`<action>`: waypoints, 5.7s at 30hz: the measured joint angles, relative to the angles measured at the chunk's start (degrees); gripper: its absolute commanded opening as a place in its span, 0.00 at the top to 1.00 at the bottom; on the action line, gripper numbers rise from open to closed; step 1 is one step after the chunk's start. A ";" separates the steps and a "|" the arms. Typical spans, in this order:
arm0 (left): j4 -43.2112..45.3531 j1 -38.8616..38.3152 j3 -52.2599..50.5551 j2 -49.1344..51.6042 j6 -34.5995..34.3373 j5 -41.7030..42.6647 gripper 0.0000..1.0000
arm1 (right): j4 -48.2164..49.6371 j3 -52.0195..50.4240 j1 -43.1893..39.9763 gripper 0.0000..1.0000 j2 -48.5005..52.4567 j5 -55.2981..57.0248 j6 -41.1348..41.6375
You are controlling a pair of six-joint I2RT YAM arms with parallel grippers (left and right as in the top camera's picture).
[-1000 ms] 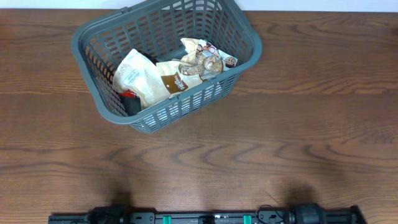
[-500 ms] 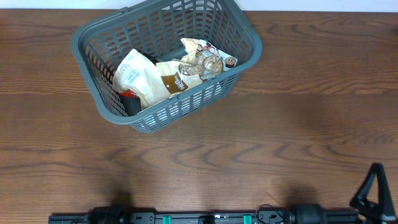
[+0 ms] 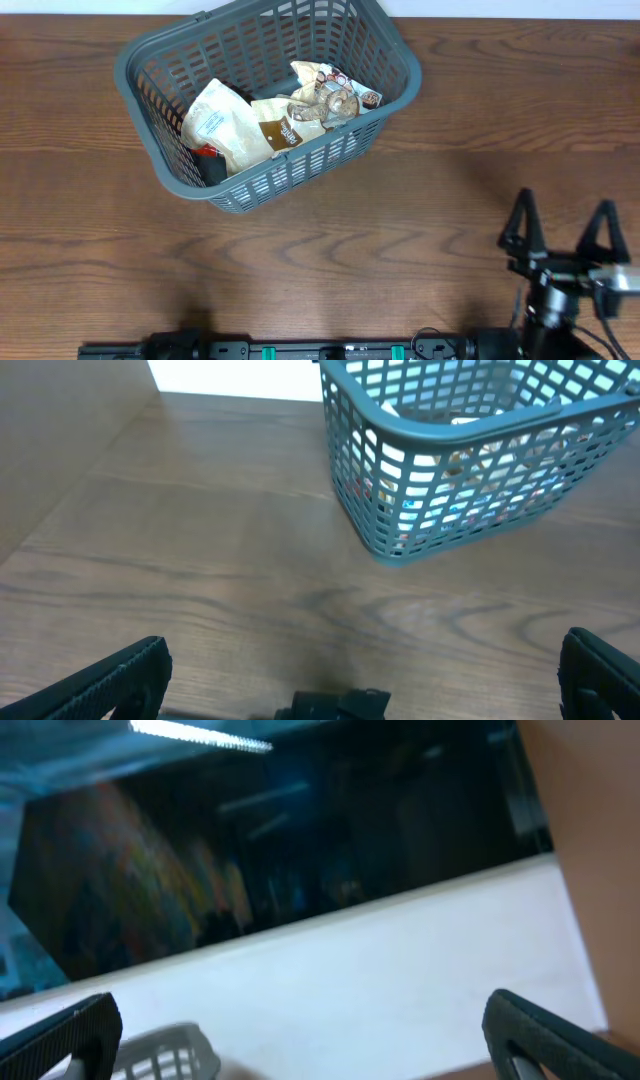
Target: Pack container
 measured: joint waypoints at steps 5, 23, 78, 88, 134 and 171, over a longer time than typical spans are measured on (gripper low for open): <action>0.00 0.00 -0.02 0.00 0.00 0.02 0.01 | 9.31 -11.04 0.00 0.01 0.02 -0.74 -0.02; 0.00 0.00 -0.02 0.00 0.00 0.02 0.01 | 2.05 -20.04 0.00 0.01 0.02 -0.96 -0.02; 38.16 -0.81 -26.01 -6.25 -0.20 6.29 0.01 | -9.25 -20.20 0.00 0.01 0.02 -2.03 -0.68; 65.53 -2.14 -53.42 -14.56 -0.31 6.64 0.01 | -9.25 -20.20 0.00 0.01 0.02 -2.05 -0.68; 82.29 -5.66 -81.07 -14.73 0.70 1.44 0.01 | -9.25 -20.20 0.00 0.01 0.02 -2.08 -0.68; 83.60 -5.66 -81.96 -14.73 0.70 -0.02 0.01 | -9.25 -20.20 0.00 0.01 0.02 -2.08 -0.68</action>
